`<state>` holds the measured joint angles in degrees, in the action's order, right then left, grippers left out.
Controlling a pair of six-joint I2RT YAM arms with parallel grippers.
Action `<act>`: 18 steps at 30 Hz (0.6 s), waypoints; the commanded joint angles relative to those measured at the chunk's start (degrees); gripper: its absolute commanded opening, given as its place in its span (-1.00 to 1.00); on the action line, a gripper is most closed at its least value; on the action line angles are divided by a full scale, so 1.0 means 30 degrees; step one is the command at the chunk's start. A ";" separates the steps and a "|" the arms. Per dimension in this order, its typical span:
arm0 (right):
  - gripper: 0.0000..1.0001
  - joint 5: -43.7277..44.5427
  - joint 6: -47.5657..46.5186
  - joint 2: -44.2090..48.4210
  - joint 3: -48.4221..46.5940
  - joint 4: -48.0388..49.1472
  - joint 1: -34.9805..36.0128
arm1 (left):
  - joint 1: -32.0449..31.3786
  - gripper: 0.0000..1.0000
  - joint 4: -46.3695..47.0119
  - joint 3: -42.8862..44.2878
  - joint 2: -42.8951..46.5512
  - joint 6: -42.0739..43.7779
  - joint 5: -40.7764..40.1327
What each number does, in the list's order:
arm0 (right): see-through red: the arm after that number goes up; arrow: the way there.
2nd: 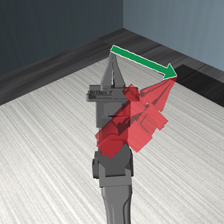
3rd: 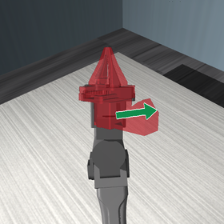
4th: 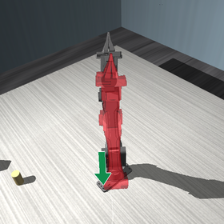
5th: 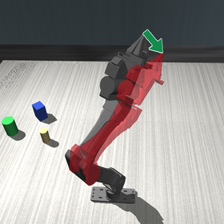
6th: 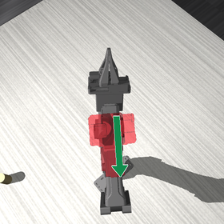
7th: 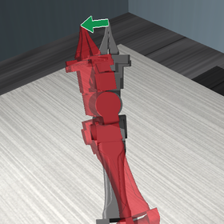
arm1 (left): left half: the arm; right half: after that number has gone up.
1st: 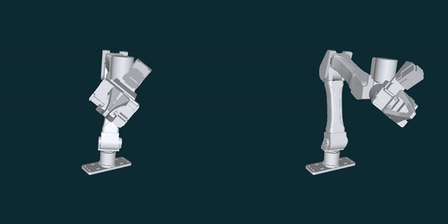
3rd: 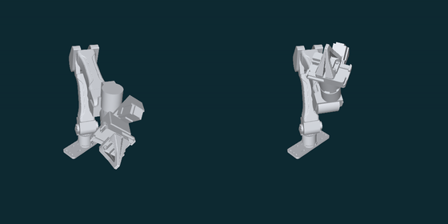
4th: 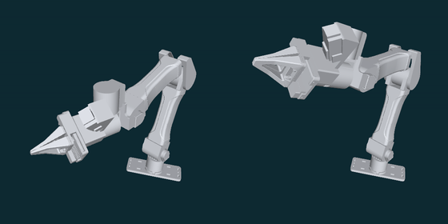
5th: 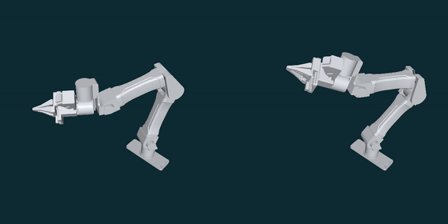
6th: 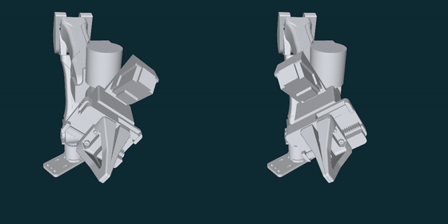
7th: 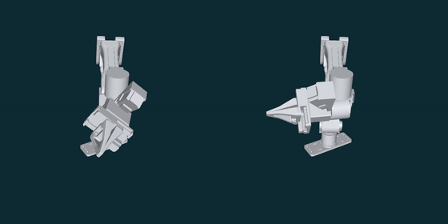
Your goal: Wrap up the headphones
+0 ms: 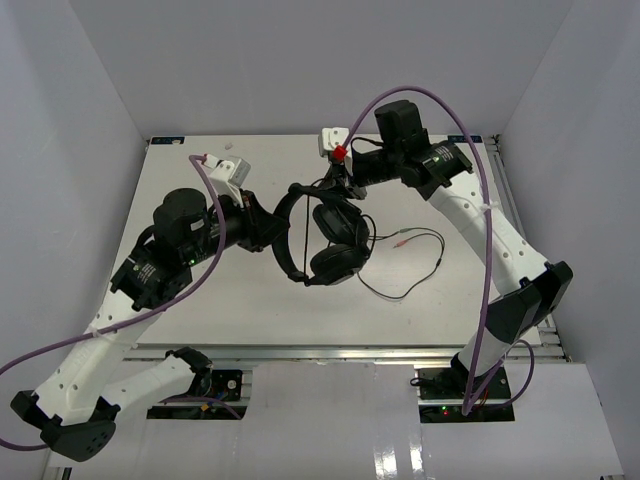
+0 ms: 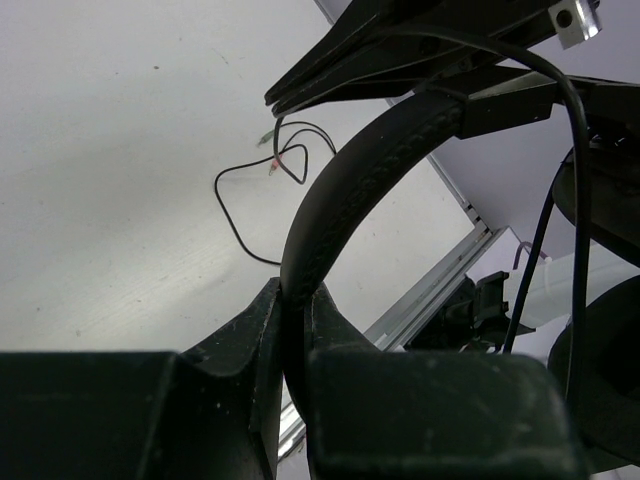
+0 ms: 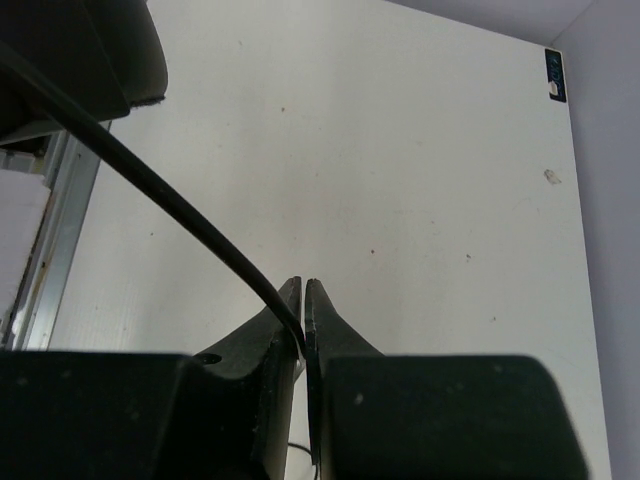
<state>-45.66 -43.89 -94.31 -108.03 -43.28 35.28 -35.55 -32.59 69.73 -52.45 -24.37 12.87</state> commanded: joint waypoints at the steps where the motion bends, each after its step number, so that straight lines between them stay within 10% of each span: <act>1: -0.79 -0.1724 0.1049 0.0750 0.1157 0.1745 -0.0108 | -0.0132 -1.00 0.0124 0.1602 0.0146 -0.0887 0.0251; 18: -0.71 -0.4257 0.6299 0.2527 0.9454 1.1105 -0.0100 | -0.0132 -1.00 -0.0330 0.3052 -0.0643 -0.1942 -0.0006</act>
<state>-55.91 -31.06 -88.52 -83.05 -20.23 35.24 -35.66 -37.26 75.12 -55.03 -27.61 12.32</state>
